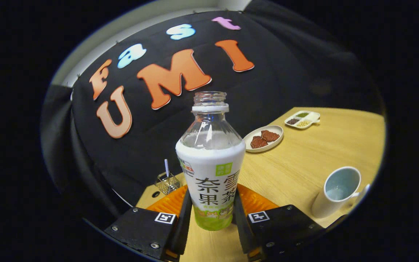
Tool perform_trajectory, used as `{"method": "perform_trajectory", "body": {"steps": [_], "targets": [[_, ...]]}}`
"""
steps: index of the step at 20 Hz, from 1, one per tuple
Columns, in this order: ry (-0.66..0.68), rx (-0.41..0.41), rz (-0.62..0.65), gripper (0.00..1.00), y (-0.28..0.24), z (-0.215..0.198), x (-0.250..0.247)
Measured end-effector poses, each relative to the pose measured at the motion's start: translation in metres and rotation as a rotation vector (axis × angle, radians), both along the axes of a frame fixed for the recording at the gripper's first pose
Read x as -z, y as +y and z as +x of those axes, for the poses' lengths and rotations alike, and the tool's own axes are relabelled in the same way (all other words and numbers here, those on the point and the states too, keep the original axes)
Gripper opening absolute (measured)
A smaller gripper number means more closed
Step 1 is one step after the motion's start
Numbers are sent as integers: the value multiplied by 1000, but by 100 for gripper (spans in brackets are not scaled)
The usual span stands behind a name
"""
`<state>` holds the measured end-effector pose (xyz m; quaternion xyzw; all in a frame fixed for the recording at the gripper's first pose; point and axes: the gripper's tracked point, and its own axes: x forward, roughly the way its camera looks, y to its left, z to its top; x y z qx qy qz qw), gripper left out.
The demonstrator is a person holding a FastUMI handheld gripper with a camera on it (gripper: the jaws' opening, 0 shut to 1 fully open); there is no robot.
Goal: Take the bottle from table, then pour the juice into the cup, finally place the bottle on the coaster
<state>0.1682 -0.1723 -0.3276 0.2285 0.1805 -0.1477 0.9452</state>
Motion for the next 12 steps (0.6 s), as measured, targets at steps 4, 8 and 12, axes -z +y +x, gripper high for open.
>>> {"method": "perform_trajectory", "body": {"steps": [4, 8, 12], "targets": [[14, -58, -195, 58, 1, 15, 1], [47, -94, -362, 58, 0, 29, 11], [106, -112, -392, 58, -2, 36, 38]]}}
